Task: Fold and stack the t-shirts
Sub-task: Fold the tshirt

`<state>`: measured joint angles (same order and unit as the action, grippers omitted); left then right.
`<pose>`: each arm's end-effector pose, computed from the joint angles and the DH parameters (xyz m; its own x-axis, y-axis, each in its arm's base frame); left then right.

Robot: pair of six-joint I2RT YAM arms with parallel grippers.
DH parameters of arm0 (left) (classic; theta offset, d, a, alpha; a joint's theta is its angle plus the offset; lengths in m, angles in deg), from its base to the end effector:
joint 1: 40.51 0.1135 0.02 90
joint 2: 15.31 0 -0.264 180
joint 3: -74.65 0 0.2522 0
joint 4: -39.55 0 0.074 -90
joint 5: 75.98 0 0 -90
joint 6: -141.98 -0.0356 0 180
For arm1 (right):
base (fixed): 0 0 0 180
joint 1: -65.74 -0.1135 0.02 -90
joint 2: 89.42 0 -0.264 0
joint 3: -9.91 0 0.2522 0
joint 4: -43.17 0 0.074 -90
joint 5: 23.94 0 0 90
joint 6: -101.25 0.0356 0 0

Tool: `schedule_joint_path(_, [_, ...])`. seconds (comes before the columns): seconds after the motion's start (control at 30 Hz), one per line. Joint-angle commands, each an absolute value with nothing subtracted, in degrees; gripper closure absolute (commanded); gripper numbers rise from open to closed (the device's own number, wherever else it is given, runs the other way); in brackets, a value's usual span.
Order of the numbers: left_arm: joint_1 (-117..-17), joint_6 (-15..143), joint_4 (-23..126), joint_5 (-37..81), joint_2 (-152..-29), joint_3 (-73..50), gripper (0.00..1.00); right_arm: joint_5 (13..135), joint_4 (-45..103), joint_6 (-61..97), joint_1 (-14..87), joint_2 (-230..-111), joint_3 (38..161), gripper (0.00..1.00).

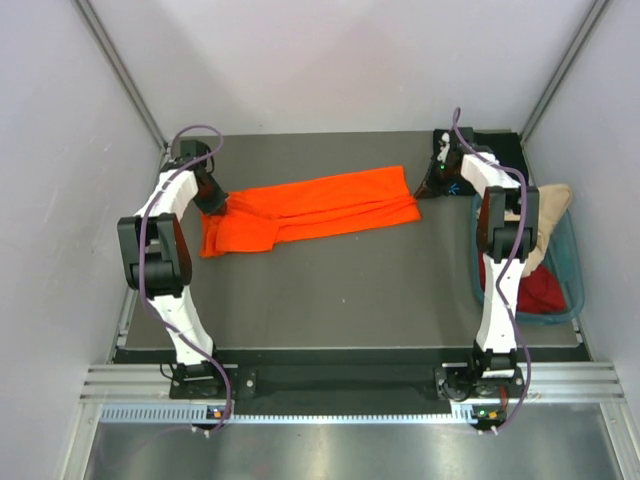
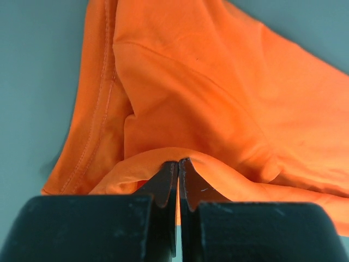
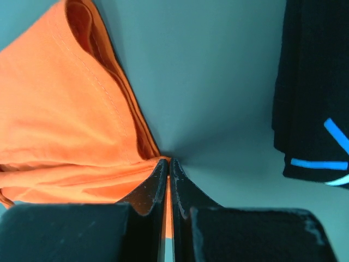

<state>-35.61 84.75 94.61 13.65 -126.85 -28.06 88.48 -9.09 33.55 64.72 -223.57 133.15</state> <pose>0.4128 0.0356 0.2219 -0.7045 -0.6036 -0.3732 -0.5585 0.7960 -0.2333 0.4995 0.0225 0.1598 -0.8970 0.3349 -0.2884 0.1641 0.8583 0.4861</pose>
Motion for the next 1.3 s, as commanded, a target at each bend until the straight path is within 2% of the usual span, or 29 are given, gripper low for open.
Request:
schedule_joint_path(0.0, [-35.06,83.79,94.01,12.78,-127.45,-30.96,1.0,88.74,-8.38,34.01,64.51,-223.81,136.44,1.0])
schedule_joint_path(0.27, [-34.36,83.79,94.18,12.78,-128.16,-30.78,1.0,89.35,-8.12,34.36,64.33,-223.98,137.14,1.0])
schedule_joint_path(0.33, [-34.36,83.88,94.27,12.78,-128.24,-30.78,0.99,89.71,-8.12,34.45,64.33,-223.89,137.4,0.96])
schedule_joint_path(0.37, [-34.36,83.88,94.27,13.05,-128.24,-30.78,0.93,89.71,-8.03,34.71,64.33,-223.46,137.41,0.94])
schedule_joint_path(0.43, [-34.36,83.88,94.53,12.87,-127.63,-30.61,0.69,90.49,-8.73,34.63,64.33,-222.84,137.84,0.87])
schedule_joint_path(0.53, [-34.27,83.45,94.62,12.78,-126.14,-30.43,0.53,89.88,-11.19,33.84,64.33,-221.26,139.07,0.76])
schedule_joint_path(0.67, [-34.53,83.53,95.32,13.49,-123.07,-29.38,0.43,89.27,-13.22,32.52,63.98,-217.4,138.2,0.71])
schedule_joint_path(0.87, [-36.38,83.09,95.32,13.75,-114.19,-21.39,0.4,87.95,-14.45,29.97,61.61,-211.43,133.9,0.66])
schedule_joint_path(1.0, [-38.48,83.44,97.24,15.6,-109.27,-14.1,0.38,88.47,-14.19,28.21,59.68,-208.08,129.95,0.67])
schedule_joint_path(1.27, [-40.16,83.36,94.8,9.81,-104.25,-4.33,0.37,89.88,-10.32,27.6,57.83,-201.76,120.36,0.68])
